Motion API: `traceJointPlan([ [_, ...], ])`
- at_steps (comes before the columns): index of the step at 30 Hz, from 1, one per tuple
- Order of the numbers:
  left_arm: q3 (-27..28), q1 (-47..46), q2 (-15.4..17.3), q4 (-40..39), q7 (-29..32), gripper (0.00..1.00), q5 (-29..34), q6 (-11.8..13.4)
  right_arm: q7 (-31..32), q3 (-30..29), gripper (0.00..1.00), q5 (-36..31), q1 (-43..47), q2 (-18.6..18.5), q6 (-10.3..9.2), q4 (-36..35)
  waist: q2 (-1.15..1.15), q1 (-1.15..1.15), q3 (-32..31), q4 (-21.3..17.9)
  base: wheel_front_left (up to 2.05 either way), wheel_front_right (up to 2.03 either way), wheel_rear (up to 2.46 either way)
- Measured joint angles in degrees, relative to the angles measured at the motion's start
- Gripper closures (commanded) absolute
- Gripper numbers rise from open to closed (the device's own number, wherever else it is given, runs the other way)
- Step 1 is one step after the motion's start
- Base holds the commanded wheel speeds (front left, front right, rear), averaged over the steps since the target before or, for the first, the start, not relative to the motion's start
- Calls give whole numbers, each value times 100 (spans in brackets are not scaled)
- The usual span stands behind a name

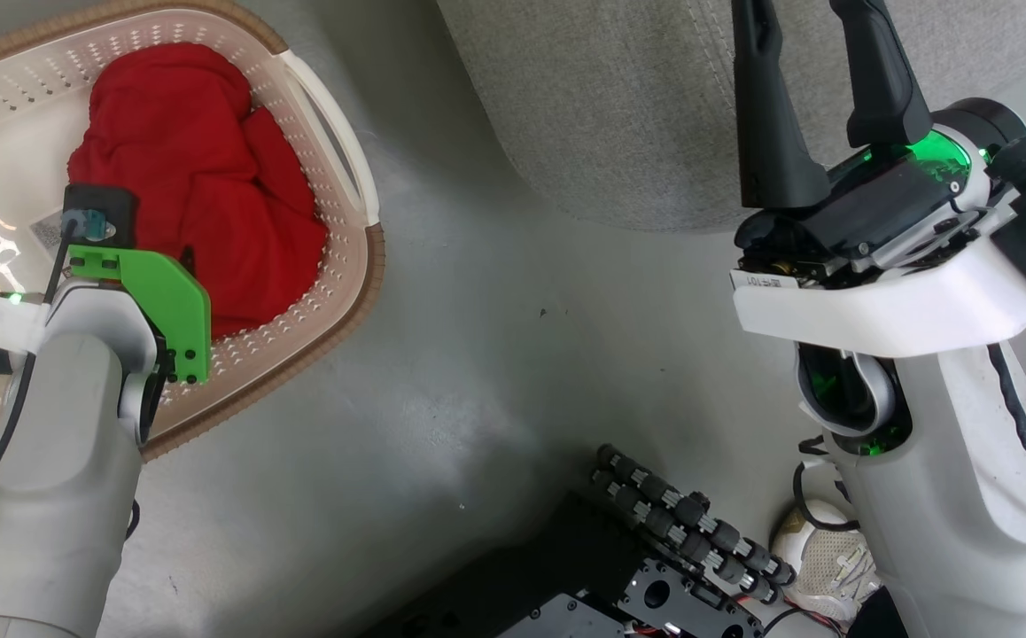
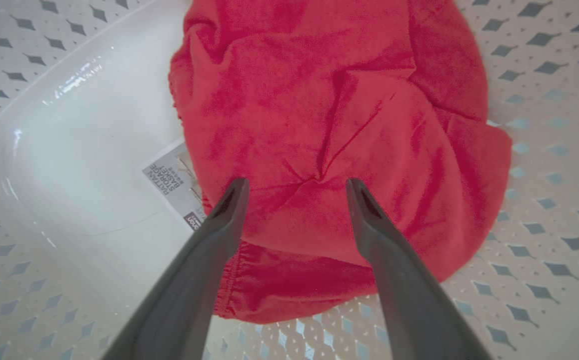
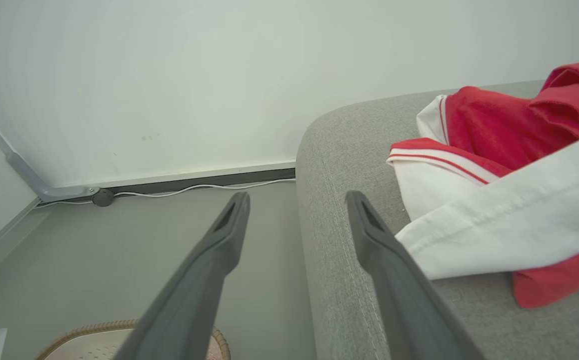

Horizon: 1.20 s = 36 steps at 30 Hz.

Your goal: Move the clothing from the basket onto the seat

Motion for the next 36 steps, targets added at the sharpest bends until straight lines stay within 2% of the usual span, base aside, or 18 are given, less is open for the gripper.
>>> traceJointPlan([
  [5,54,-77,-93,324,220,0,-116,-36,0,7,0,40,-3,5,0,-20,0,0,9,14,0,0,0],
  [6,64,-99,-108,386,255,11,-124,-53,0,9,0,52,-6,7,0,-35,0,0,9,17,0,0,0],
  [8,74,-144,-126,482,310,45,-132,-54,0,11,0,63,-21,7,0,-69,0,0,9,25,0,0,0],
  [10,86,-189,-129,565,333,72,-138,-54,0,11,0,93,-31,7,-15,-89,0,0,9,32,0,0,0],
  [11,86,-214,-130,611,347,91,-153,-54,0,10,0,99,-31,7,-42,-100,0,0,9,36,0,0,0],
  [12,81,-242,-130,646,364,100,-165,-55,0,9,0,99,-31,7,-42,-107,0,0,11,39,0,0,0],
  [22,53,-453,-131,892,364,100,-167,-59,0,5,0,155,-32,7,-87,-135,0,0,28,64,0,0,0],
  [28,73,-539,-135,966,109,100,-167,-59,0,1,0,147,-108,7,-83,-119,0,0,7,78,0,0,0],
  [35,64,-540,-527,971,-450,99,-178,-124,-1,-152,0,-144,-175,-19,-31,107,0,0,-170,251,0,0,0],
  [36,70,-540,-584,969,-546,47,-211,-154,-1,-167,0,-175,-175,-43,-14,146,0,0,-204,292,0,0,0],
])
